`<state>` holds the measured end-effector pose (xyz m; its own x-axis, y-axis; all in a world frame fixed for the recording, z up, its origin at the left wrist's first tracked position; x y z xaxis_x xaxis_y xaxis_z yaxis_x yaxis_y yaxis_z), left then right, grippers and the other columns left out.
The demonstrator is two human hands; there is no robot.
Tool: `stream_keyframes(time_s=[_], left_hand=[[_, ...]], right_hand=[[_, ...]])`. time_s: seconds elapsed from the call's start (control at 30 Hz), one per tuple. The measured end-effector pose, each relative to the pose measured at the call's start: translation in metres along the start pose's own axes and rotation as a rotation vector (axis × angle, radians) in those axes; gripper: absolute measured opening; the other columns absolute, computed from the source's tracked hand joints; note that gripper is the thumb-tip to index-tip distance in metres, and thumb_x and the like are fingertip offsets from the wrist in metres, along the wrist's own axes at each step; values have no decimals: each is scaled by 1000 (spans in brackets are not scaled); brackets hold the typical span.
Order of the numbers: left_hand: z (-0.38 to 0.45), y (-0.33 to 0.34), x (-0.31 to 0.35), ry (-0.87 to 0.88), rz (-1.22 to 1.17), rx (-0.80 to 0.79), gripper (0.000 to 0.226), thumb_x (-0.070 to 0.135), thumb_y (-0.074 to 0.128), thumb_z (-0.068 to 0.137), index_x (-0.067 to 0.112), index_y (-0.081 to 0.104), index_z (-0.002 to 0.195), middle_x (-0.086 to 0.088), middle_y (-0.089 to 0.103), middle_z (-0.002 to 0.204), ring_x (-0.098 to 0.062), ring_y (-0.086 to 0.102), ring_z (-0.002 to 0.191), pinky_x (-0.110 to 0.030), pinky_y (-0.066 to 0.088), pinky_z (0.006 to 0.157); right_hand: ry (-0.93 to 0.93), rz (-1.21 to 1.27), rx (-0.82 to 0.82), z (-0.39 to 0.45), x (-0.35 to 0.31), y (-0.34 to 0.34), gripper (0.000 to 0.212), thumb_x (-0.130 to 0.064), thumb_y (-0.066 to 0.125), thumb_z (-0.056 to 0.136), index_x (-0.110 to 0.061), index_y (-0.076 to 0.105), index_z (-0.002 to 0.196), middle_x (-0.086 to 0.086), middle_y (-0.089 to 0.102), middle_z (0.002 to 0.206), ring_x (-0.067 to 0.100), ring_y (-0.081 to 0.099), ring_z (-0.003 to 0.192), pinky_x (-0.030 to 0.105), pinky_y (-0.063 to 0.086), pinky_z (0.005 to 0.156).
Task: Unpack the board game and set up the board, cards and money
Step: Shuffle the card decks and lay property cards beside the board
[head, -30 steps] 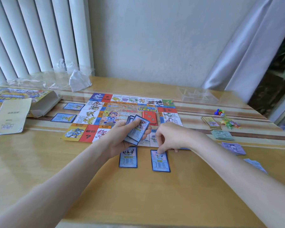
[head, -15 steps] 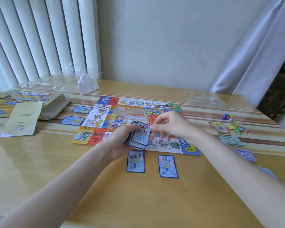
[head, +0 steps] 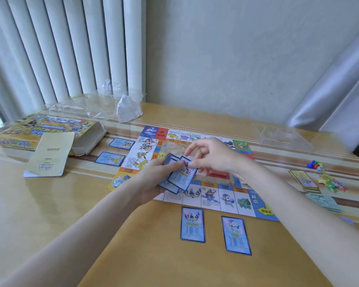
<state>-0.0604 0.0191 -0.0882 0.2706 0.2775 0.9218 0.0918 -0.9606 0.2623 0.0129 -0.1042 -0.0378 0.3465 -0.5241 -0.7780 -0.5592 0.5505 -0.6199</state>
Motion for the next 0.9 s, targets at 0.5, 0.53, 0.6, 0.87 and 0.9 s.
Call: stream_keyframes(time_s=[0.5,0.53,0.6,0.87,0.9], left_hand=[[26,-39,10,-62,-102,20,18,0,54,90,5,59,106,-14,72,96,-23,70,84,-29,59,69],[27,-38,10,-64,-87,33,17,0,54,90,5,59,105,-13,72,95,-22,70,84,-29,59,69],[30,-37,10,-60,-52,56,17,0,54,90,5,59,105,-14,70,98,-23,69,86,-30,59,70],[30,-33,8,-60,-34,110,14,-1,53,90,6,59,101,-15,68,99,-24,67,87,-31,59,68],[30,-32,9,-49,-26,116,13,-1,54,90,5,59,101,-15,68,100,-24,67,87,-31,58,68]], right_hand=[[-16,40,-1,49,1,6,12,-2,66,84,-7,64,95,8,66,77,10,59,55,19,53,56],[0,40,21,48,5,8,10,-3,65,84,-7,64,93,7,66,76,10,59,55,20,54,58],[32,65,63,48,13,13,10,-4,66,84,-11,63,90,4,66,75,10,60,56,22,55,62],[109,358,105,33,28,22,20,6,64,82,-12,62,92,8,64,87,16,64,69,25,58,69],[101,353,116,31,27,19,20,6,64,83,-12,62,92,8,65,87,16,63,68,24,58,67]])
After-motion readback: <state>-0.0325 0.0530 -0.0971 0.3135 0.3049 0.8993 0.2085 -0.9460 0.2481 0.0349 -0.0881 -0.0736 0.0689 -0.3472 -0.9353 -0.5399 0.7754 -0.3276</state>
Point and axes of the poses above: each hand's wrist, its own z-axis towards the middle knuckle, its own y-axis out of the palm, x = y × z, the point moved 4 cm from there along z, towards the middle knuckle
